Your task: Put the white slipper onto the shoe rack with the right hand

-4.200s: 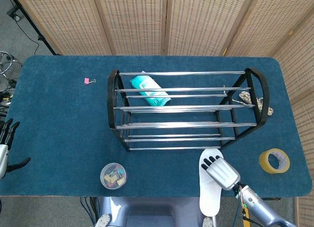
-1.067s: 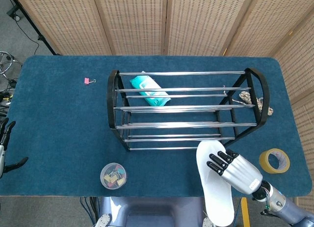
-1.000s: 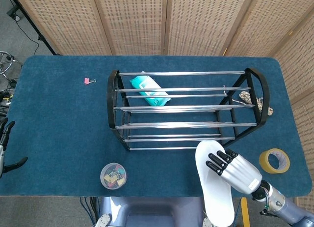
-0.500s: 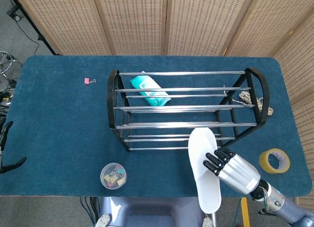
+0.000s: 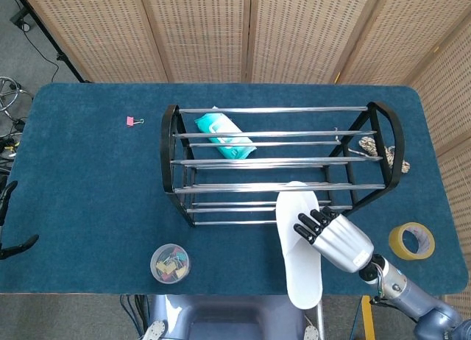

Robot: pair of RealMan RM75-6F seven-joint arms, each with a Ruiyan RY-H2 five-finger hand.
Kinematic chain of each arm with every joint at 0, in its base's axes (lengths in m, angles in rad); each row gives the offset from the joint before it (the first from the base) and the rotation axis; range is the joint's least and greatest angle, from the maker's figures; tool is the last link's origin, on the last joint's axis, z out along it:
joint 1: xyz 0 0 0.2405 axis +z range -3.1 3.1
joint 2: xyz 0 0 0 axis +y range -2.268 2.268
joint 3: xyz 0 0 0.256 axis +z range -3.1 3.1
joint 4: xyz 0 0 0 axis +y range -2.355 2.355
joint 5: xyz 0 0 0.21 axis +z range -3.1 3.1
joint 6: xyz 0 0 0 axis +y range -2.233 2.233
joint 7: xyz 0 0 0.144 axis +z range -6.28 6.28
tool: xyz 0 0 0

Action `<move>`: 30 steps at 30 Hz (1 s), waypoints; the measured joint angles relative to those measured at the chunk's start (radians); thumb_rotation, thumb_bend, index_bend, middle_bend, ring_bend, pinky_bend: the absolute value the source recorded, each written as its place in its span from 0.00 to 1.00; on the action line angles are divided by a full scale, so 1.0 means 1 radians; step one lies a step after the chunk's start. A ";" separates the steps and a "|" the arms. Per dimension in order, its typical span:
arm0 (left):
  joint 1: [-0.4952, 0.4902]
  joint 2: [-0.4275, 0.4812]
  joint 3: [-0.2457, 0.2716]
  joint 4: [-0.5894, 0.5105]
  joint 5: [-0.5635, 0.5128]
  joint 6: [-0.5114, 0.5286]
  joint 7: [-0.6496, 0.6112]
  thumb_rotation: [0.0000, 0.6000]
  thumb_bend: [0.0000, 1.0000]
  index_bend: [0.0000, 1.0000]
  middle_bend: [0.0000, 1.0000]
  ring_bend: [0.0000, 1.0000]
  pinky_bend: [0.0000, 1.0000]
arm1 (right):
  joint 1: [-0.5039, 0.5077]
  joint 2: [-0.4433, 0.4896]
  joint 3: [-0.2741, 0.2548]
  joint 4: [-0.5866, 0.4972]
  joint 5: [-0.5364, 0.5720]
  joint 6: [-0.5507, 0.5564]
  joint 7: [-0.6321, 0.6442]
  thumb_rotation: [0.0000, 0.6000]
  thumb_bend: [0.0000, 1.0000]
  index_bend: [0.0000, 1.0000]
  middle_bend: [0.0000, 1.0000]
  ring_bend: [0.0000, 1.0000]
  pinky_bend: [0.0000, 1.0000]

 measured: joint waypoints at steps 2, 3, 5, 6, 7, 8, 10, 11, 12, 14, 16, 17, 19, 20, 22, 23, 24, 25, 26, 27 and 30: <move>0.000 0.001 0.000 0.000 0.000 0.001 -0.003 1.00 0.00 0.00 0.00 0.00 0.00 | 0.006 -0.015 0.007 0.006 0.016 -0.013 0.000 1.00 0.62 0.62 0.57 0.66 0.85; 0.001 0.002 -0.001 0.000 0.000 0.001 -0.006 1.00 0.00 0.00 0.00 0.00 0.00 | 0.009 -0.023 0.010 0.009 0.025 -0.021 0.001 1.00 0.62 0.62 0.57 0.66 0.85; 0.001 0.005 -0.001 0.000 0.000 0.002 -0.014 1.00 0.00 0.00 0.00 0.00 0.00 | 0.019 -0.045 0.019 0.017 0.050 -0.045 0.004 1.00 0.62 0.62 0.57 0.66 0.85; 0.002 0.007 -0.001 0.000 0.000 0.002 -0.017 1.00 0.00 0.00 0.00 0.00 0.00 | 0.024 -0.054 0.024 0.021 0.063 -0.056 0.006 1.00 0.62 0.62 0.57 0.66 0.85; 0.002 0.008 -0.001 -0.001 0.001 0.001 -0.019 1.00 0.00 0.00 0.00 0.00 0.00 | 0.031 -0.066 0.029 0.025 0.079 -0.071 0.009 1.00 0.62 0.62 0.57 0.66 0.85; 0.001 0.010 -0.001 -0.001 0.001 0.000 -0.022 1.00 0.00 0.00 0.00 0.00 0.00 | 0.035 -0.074 0.033 0.026 0.090 -0.081 0.012 1.00 0.62 0.62 0.57 0.66 0.85; 0.001 0.011 0.000 -0.001 0.002 -0.003 -0.024 1.00 0.00 0.00 0.00 0.00 0.00 | 0.045 -0.086 0.042 0.027 0.117 -0.099 0.022 1.00 0.62 0.62 0.57 0.66 0.85; 0.000 0.012 0.001 -0.001 0.003 -0.005 -0.024 1.00 0.00 0.00 0.00 0.00 0.00 | 0.048 -0.091 0.045 0.027 0.128 -0.106 0.027 1.00 0.62 0.62 0.57 0.66 0.85; 0.000 0.012 0.001 -0.002 0.003 -0.005 -0.023 1.00 0.00 0.00 0.00 0.00 0.00 | 0.051 -0.095 0.049 0.026 0.138 -0.112 0.031 1.00 0.62 0.62 0.57 0.66 0.85; -0.001 0.013 0.002 -0.002 0.003 -0.008 -0.024 1.00 0.00 0.00 0.00 0.00 0.00 | 0.057 -0.102 0.057 0.023 0.163 -0.126 0.038 1.00 0.62 0.62 0.57 0.66 0.85; -0.002 0.013 0.002 -0.002 0.003 -0.009 -0.024 1.00 0.00 0.00 0.00 0.00 0.00 | 0.064 -0.109 0.066 0.020 0.188 -0.143 0.043 1.00 0.62 0.62 0.57 0.66 0.85; -0.002 0.013 0.002 -0.001 0.003 -0.009 -0.025 1.00 0.00 0.00 0.00 0.00 0.00 | 0.067 -0.112 0.070 0.018 0.198 -0.150 0.043 1.00 0.62 0.62 0.57 0.66 0.86; -0.001 0.014 0.001 -0.001 0.003 -0.008 -0.028 1.00 0.00 0.00 0.00 0.00 0.00 | 0.074 -0.118 0.078 0.016 0.217 -0.165 0.043 1.00 0.62 0.62 0.57 0.66 0.85; -0.001 0.015 0.001 -0.002 0.003 -0.006 -0.031 1.00 0.00 0.00 0.00 0.00 0.00 | 0.078 -0.121 0.082 0.015 0.226 -0.172 0.042 1.00 0.62 0.62 0.57 0.66 0.85; 0.000 0.016 0.000 -0.002 0.002 -0.006 -0.036 1.00 0.00 0.00 0.00 0.00 0.00 | 0.085 -0.128 0.090 0.012 0.248 -0.188 0.039 1.00 0.62 0.62 0.57 0.66 0.85; 0.000 0.017 0.000 -0.001 0.001 -0.005 -0.039 1.00 0.00 0.00 0.00 0.00 0.00 | 0.088 -0.131 0.093 0.011 0.258 -0.195 0.037 1.00 0.62 0.62 0.57 0.66 0.85; 0.000 0.018 -0.001 -0.001 0.001 -0.005 -0.041 1.00 0.00 0.00 0.00 0.00 0.00 | 0.091 -0.135 0.096 0.011 0.267 -0.202 0.036 1.00 0.62 0.62 0.57 0.66 0.85; 0.000 0.019 -0.001 -0.001 0.001 -0.005 -0.042 1.00 0.00 0.00 0.00 0.00 0.00 | 0.095 -0.139 0.100 0.010 0.279 -0.210 0.034 1.00 0.62 0.62 0.57 0.66 0.85; 0.000 0.019 -0.001 -0.001 0.001 -0.006 -0.044 1.00 0.00 0.00 0.00 0.00 0.00 | 0.097 -0.142 0.103 0.011 0.288 -0.216 0.033 1.00 0.62 0.62 0.57 0.66 0.85; 0.000 0.020 -0.001 0.000 0.001 -0.005 -0.045 1.00 0.00 0.00 0.00 0.00 0.00 | 0.099 -0.145 0.105 0.012 0.296 -0.221 0.032 1.00 0.62 0.62 0.57 0.66 0.85; 0.000 0.021 -0.001 0.000 0.001 -0.006 -0.047 1.00 0.00 0.00 0.00 0.00 0.00 | 0.106 -0.155 0.114 0.017 0.324 -0.236 0.030 1.00 0.62 0.63 0.57 0.66 0.86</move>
